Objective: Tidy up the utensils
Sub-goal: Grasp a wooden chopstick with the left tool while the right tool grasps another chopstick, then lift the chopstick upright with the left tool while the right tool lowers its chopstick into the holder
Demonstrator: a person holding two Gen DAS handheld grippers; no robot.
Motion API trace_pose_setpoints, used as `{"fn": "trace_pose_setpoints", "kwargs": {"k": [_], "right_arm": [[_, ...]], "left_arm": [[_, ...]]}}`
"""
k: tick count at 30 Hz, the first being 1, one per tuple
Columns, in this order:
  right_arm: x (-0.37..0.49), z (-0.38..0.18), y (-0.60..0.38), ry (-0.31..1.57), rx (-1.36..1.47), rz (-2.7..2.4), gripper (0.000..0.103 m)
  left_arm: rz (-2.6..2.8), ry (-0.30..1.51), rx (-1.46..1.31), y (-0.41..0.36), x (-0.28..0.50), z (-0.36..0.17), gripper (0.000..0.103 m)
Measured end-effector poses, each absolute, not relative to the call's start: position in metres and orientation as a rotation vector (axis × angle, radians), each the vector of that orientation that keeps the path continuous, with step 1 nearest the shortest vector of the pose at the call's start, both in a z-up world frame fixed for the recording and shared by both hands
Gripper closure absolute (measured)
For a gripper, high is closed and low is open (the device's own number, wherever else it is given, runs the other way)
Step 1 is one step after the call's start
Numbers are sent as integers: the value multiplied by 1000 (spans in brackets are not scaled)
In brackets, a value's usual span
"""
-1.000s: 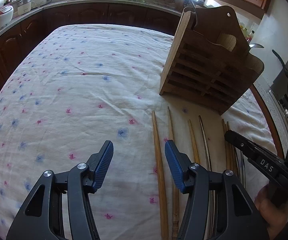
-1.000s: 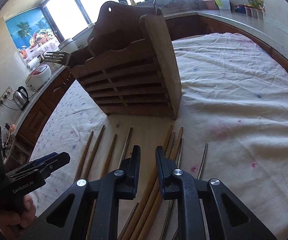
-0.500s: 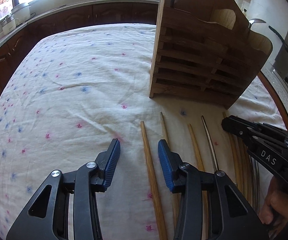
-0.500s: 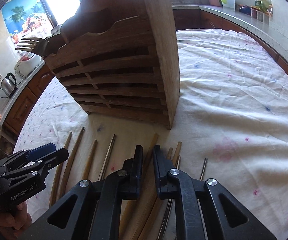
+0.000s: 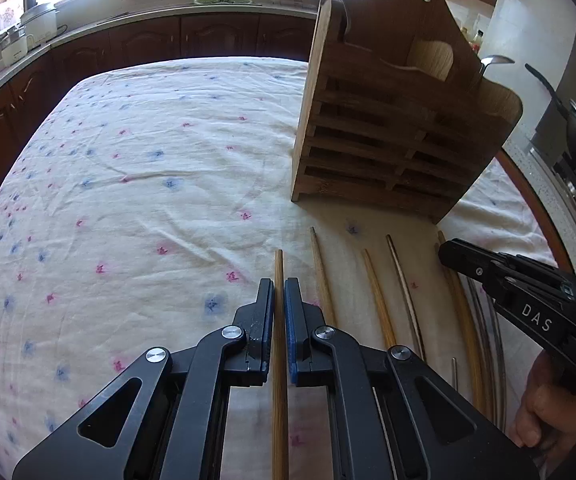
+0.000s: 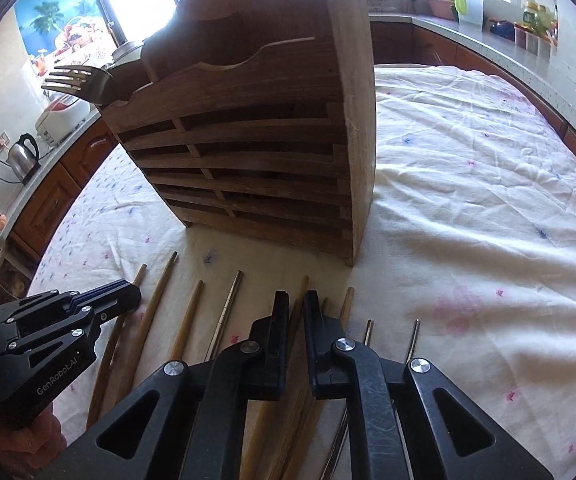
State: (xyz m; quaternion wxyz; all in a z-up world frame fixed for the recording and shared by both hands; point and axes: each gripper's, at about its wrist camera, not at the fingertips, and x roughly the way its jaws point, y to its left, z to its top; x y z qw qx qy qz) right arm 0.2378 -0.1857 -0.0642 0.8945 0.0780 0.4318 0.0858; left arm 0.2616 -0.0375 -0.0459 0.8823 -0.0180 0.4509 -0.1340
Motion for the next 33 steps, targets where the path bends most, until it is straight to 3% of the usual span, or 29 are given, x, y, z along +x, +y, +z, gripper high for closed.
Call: {"fn": "trace_pose_setpoints", "kwargs": {"k": [19,33], "right_arm": [[144,42,-185,603,259,288,98],[106,79,-201,494,263,287,98]], "left_arm": [[-407,709,-253,16,169,62,98],[-440,606,-256,19,143,100,98]]}}
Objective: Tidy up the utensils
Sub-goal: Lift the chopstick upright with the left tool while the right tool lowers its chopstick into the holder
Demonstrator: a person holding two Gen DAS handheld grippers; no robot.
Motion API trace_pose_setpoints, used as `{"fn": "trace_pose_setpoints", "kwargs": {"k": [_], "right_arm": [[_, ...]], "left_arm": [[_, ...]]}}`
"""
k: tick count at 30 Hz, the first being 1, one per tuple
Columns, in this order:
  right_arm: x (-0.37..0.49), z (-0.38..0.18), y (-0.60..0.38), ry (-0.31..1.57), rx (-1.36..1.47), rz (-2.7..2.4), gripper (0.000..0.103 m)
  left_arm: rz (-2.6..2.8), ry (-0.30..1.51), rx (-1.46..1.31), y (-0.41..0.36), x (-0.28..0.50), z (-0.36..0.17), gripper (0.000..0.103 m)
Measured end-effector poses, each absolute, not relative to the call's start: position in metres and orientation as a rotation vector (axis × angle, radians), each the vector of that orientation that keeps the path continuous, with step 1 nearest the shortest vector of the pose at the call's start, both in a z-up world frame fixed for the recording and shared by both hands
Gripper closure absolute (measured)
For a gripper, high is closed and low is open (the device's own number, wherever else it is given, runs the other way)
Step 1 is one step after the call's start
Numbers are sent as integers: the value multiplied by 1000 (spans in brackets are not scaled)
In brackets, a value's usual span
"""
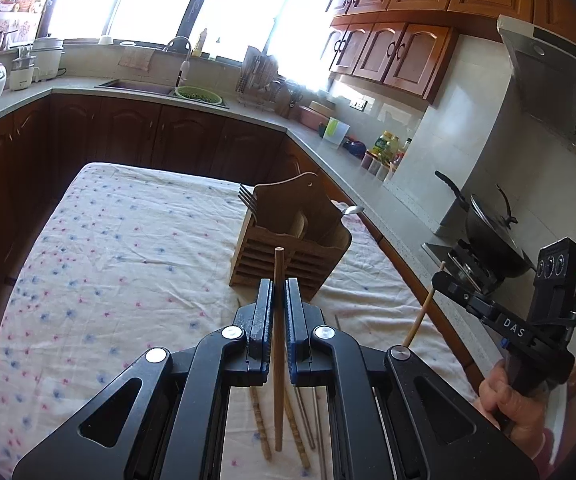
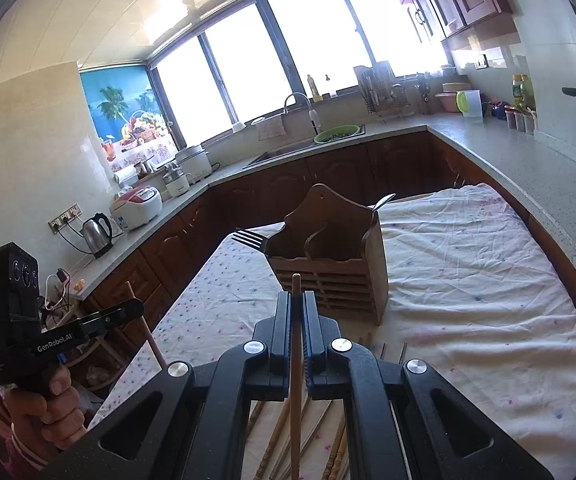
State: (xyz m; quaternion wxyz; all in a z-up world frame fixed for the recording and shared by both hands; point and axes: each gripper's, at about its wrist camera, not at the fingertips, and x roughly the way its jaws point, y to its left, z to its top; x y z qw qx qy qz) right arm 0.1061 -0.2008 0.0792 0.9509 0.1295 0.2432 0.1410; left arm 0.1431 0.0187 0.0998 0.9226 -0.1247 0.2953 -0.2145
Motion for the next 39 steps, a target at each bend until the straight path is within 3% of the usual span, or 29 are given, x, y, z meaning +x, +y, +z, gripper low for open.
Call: {"fn": "trace_pose_setpoints", "kwargs": {"k": [21,32,39], "right_arm": [[128,127,-225,348,290,252,98],[189,177,-244,176,328,179,98],[226,174,-244,118,326,122,98]], "left_arm": [[-456,483,-235,0,168,149,98],[-407,326,-227,-9,231,206,98],[-324,298,-268,-16,290,195,98]]}}
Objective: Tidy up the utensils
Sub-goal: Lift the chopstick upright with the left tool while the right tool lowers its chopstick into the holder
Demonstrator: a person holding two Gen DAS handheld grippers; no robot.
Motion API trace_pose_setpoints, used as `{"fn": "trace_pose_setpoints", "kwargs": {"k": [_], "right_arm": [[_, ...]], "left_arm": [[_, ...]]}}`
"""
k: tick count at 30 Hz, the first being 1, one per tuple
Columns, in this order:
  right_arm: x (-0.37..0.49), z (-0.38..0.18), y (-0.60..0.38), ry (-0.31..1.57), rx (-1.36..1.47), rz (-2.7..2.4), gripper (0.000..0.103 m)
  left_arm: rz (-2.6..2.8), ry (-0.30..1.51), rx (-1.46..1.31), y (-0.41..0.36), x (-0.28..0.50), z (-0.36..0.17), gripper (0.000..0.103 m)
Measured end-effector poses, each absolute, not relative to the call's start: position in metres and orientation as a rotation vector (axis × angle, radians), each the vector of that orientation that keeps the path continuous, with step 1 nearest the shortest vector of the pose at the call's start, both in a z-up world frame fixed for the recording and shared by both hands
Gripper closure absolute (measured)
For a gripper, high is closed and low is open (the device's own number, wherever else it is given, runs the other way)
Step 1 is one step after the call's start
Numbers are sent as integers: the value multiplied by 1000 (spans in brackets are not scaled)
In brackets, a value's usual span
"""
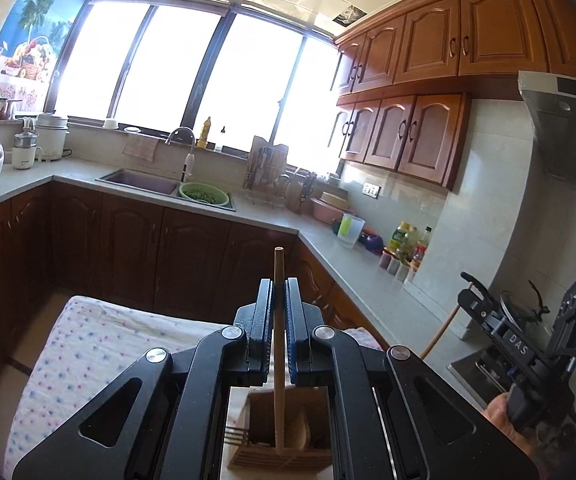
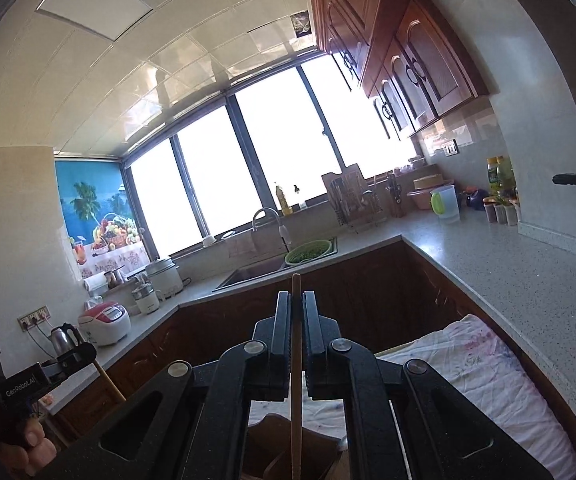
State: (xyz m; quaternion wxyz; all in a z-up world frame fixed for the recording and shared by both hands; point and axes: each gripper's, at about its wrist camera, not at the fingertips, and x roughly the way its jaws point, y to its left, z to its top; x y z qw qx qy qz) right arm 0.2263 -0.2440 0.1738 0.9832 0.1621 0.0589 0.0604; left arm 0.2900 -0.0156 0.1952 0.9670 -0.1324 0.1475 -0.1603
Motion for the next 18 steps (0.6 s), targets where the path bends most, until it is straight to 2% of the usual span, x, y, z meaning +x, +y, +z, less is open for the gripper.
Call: {"fn": "trace_pose_setpoints", "kwargs": {"k": [10,18], "right_arm": [[243,124,-219,46,248,62,98],[258,85,-210,131,213,57,98]], "left_arm": [[-268,311,-297,-33,327,132,98],[-266,368,-250,-43,334,102,98]]}}
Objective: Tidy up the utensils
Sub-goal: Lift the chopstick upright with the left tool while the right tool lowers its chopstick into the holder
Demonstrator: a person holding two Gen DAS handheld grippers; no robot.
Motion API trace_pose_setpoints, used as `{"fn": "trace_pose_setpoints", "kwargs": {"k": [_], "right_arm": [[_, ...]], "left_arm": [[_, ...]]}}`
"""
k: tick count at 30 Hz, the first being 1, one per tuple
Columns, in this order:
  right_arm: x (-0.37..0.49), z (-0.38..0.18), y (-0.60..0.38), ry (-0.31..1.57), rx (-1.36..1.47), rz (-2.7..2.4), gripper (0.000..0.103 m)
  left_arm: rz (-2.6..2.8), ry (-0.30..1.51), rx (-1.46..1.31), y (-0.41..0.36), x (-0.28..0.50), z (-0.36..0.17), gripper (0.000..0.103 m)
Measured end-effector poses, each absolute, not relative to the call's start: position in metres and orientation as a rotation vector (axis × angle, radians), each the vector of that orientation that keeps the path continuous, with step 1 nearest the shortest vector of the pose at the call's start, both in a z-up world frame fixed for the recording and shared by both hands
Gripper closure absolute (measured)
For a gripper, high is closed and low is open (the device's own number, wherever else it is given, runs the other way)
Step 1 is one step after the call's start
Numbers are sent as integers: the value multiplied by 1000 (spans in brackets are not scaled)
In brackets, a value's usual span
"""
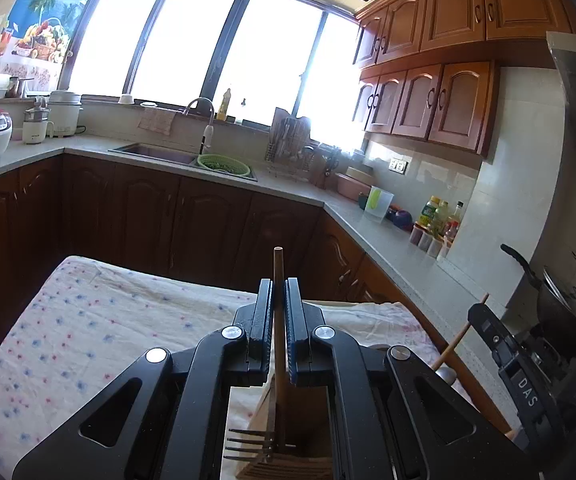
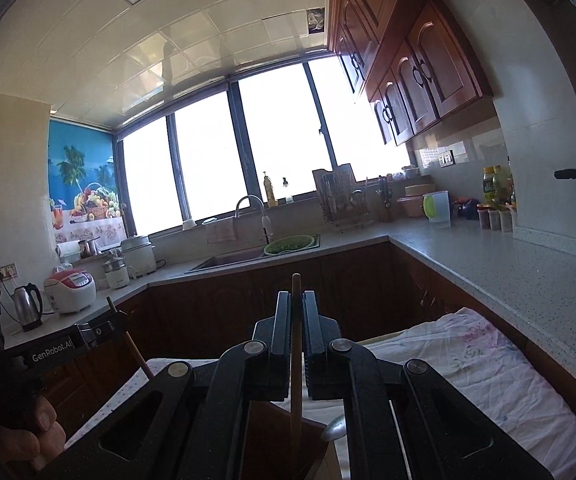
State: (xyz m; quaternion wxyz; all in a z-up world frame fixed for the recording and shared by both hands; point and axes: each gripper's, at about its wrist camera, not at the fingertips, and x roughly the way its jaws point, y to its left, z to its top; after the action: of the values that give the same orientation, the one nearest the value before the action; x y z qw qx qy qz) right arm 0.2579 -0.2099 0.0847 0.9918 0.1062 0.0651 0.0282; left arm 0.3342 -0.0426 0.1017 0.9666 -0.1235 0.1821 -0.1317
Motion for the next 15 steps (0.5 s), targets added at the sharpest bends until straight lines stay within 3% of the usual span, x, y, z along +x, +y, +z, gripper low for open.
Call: {"fn": "trace_pose_setpoints", "kwargs": {"k": [15], "right_arm": [[262,86,-226,179,255,47,97]], "left_arm": [[-275,393,-227,-47,334,102,98]]}}
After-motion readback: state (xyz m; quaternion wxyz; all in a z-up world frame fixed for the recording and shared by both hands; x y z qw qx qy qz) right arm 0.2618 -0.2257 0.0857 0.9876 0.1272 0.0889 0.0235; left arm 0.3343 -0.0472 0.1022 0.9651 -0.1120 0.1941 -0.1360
